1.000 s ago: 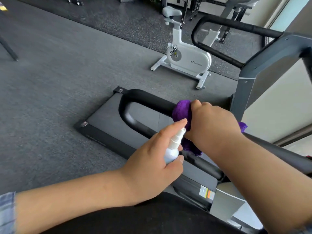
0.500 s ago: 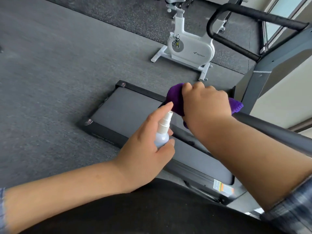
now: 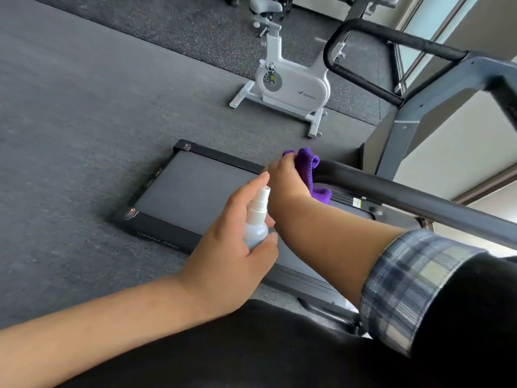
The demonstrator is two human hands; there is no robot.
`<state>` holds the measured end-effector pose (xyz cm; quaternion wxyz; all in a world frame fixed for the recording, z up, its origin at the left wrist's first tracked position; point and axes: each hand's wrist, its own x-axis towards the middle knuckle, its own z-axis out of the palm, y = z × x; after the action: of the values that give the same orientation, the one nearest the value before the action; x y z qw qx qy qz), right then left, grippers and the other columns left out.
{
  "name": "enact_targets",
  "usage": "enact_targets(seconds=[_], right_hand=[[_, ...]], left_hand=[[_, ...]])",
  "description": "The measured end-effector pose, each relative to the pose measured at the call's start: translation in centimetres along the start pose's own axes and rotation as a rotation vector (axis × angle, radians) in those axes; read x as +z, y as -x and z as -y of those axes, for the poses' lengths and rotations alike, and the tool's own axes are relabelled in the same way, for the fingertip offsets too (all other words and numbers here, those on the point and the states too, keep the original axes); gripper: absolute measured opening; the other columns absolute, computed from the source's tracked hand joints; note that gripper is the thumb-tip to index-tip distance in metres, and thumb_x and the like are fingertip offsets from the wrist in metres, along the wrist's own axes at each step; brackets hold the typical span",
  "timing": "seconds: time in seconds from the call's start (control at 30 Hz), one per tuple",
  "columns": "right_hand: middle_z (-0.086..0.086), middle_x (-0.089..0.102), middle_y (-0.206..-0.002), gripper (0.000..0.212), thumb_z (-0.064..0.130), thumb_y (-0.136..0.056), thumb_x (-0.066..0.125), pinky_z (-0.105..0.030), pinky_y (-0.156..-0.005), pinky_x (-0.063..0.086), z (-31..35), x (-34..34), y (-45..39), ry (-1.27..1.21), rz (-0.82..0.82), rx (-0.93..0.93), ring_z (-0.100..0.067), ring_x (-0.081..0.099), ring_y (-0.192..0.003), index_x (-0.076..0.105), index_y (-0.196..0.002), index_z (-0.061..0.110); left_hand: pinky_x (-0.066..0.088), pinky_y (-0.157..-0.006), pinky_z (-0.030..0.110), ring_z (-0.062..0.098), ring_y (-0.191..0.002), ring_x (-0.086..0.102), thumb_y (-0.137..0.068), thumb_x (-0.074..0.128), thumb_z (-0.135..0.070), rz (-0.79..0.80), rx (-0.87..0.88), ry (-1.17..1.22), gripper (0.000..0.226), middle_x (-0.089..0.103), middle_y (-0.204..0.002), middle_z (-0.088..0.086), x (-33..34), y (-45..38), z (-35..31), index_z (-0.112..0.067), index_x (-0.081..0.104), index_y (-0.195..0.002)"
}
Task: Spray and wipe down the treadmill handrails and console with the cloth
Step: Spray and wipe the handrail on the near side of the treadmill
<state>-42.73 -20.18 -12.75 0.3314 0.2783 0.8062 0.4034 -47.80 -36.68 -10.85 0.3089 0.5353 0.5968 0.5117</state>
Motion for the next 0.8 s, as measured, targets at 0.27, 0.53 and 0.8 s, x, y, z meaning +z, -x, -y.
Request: enact_targets(seconds=[0.27,0.53,0.8], right_hand=[[-0.008,0.062,-0.107,0.03,0.034,-0.086,0.059,-0.069,-0.082,0.038,0.9,-0.7,-2.3,-0.066,0.169,-0.115,-0.041,0.058,-0.109,0.065,-0.111,0.019],[-0.002,0.056,-0.12,0.055,0.037,-0.077,0.072,-0.038,-0.075,0.039,-7.3,-0.7,4.4,-0.629,0.012,0.081,-0.029,0.056,-0.112,0.05,-0.127,0.026],[0.003,0.059,-0.095,0.055,0.052,-0.068,0.068,-0.04,-0.079,0.053,-8.5,5.0,9.6,-0.996,-0.111,0.474,-0.028,0.06,-0.091,0.053,-0.117,0.032]], left_hand=[[0.042,-0.076,0.003,-0.003,-0.096,0.06,-0.088,0.065,-0.011,0.017,-0.046,0.009,0.081,0.058,-0.101,-0.024,-0.8,0.2,1.3,-0.069,0.026,-0.126],[0.046,-0.073,0.012,0.006,-0.086,0.06,-0.09,0.063,-0.01,0.097,-0.001,0.04,0.081,0.056,-0.104,-0.023,-1.1,-0.4,0.6,-0.072,0.025,-0.127],[0.043,-0.073,0.007,0.001,-0.091,0.059,-0.091,0.061,-0.012,0.128,0.014,0.061,0.079,0.056,-0.103,-0.025,-1.2,-0.8,0.2,-0.076,0.024,-0.121]])
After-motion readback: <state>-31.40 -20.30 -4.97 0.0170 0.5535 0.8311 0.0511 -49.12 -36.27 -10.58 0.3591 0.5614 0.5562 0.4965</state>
